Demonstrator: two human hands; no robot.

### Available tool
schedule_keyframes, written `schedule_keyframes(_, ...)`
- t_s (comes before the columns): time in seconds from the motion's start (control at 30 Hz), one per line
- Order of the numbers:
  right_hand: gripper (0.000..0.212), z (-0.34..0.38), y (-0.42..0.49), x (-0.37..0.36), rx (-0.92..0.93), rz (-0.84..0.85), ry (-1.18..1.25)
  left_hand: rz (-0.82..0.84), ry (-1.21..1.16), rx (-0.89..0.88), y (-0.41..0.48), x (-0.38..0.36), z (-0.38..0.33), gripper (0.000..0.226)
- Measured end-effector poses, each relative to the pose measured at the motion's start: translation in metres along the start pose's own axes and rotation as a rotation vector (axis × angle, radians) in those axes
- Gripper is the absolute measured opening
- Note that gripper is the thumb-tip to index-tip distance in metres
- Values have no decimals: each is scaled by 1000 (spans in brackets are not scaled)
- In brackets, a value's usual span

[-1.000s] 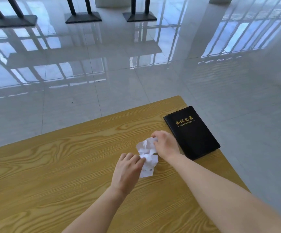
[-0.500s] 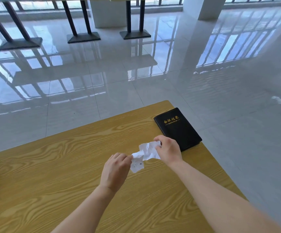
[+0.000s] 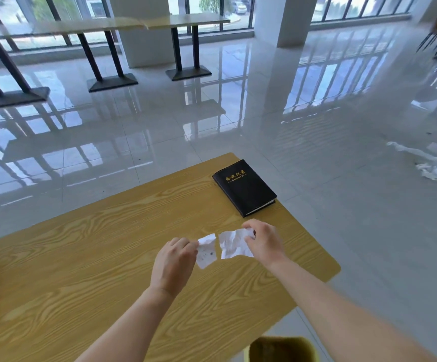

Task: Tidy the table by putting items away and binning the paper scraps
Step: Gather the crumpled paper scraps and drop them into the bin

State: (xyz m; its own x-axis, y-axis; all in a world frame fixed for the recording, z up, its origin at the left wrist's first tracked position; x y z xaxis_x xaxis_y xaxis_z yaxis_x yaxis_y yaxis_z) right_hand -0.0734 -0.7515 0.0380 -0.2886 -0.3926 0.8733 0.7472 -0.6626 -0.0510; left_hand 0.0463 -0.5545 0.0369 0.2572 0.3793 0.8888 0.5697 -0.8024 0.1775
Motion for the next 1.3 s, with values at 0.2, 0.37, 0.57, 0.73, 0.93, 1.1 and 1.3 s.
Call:
schedule_keyframes(0.2,36,-19,-45,9,-100,-49,-27,5,-52,-73,-11,-7,-15,19)
schedule_keyframes(0.37,35,-30,-95,12,-244,-92,-36,81,-78,-192,-29,-15,-29,15)
schedule_keyframes(0.57,36,-39,-147,10,-360,-138,-8,138,-115,-304,-49,-22,-49,17)
schedule_keyframes(0.73,35,-52,-170,14,-412,-155,6,156,-146,-367,-55,-26,-70,18)
schedule_keyframes(0.93,34,-84,-188,26,-429,-176,24,153,-156,-390,-65,-44,-108,17)
schedule_keyframes(1.1,34,-127,-207,40,-455,-151,35,138,-194,-406,-78,-72,-151,17)
schedule_keyframes(1.3,36,-178,-230,47,-488,-105,47,161,-200,-401,-97,-107,-198,18)
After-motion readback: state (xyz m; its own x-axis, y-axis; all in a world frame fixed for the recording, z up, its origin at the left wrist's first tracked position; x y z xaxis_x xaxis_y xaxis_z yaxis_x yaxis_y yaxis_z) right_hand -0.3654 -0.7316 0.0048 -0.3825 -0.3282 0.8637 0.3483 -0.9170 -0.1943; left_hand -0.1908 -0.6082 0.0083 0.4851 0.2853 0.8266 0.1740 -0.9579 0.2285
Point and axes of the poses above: each hand's wrist, its own y-axis towards the middle knuckle, its own x-axis out of the back of the hand, z = x × y, the point moved 3 cm from there along y, towards the middle knuckle, and after that the axes turned 8 degrees about -y, right-handed, at the moved point
